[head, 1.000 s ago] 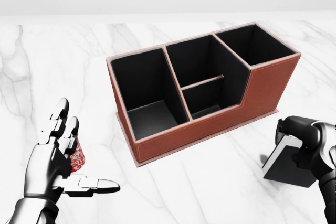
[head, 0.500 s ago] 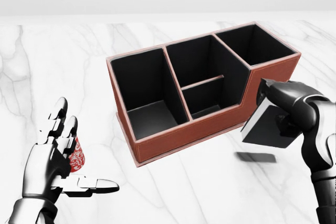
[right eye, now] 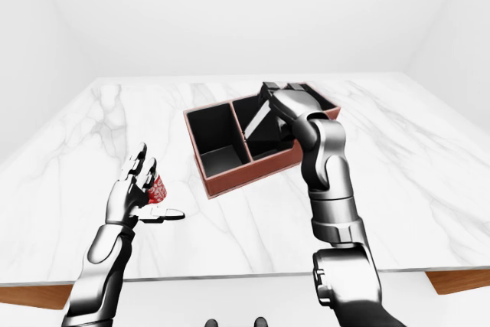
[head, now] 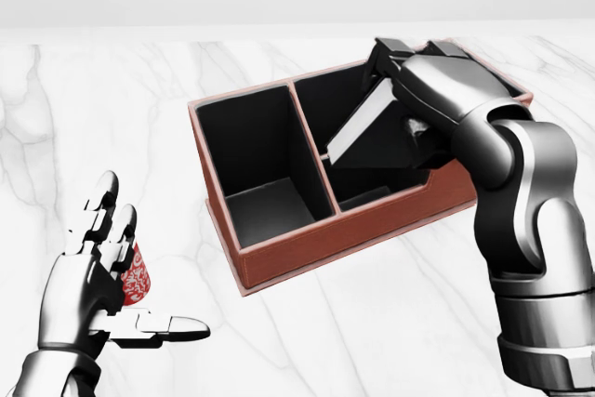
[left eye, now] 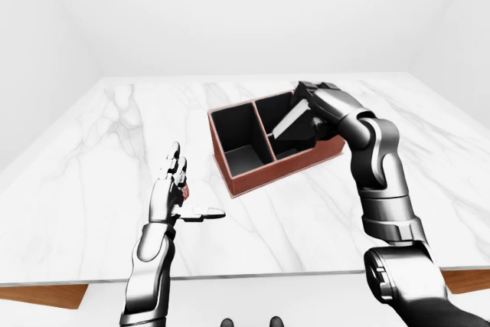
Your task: Pick up the book and place it in the left compartment of the caddy.
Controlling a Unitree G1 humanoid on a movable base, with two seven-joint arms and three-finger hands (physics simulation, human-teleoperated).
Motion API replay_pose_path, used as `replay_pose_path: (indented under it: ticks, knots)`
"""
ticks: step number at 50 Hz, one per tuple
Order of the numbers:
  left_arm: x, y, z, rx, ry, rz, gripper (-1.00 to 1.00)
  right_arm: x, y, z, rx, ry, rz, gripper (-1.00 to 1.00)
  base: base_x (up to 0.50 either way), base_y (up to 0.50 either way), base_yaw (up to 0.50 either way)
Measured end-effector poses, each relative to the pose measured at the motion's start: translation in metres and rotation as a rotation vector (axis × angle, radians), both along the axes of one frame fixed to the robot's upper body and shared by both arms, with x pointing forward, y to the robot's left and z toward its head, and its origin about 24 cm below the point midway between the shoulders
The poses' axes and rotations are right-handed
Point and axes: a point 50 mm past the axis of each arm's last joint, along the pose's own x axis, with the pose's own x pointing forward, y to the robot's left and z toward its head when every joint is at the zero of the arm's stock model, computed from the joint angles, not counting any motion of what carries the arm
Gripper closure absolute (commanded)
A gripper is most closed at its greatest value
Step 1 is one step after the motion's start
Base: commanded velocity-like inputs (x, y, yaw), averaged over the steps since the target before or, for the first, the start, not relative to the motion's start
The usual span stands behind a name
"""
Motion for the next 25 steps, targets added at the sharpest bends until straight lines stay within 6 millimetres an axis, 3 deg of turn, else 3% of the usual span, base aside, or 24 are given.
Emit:
replay_pose_path:
  ticks: [17,25]
  knots:
    - [-0.001,0.001,0.002,-0.002,-0.007,-0.001,-1.00,0.018,0.050,0.001,0.144,-0.008,0.144,1.00,0.00,0.00,0.00]
    - [-0.001,0.001,0.002,-0.003,-0.009,-0.001,-1.00,0.034,0.064,-0.009,0.210,-0.002,0.138,1.00,0.00,0.00,0.00]
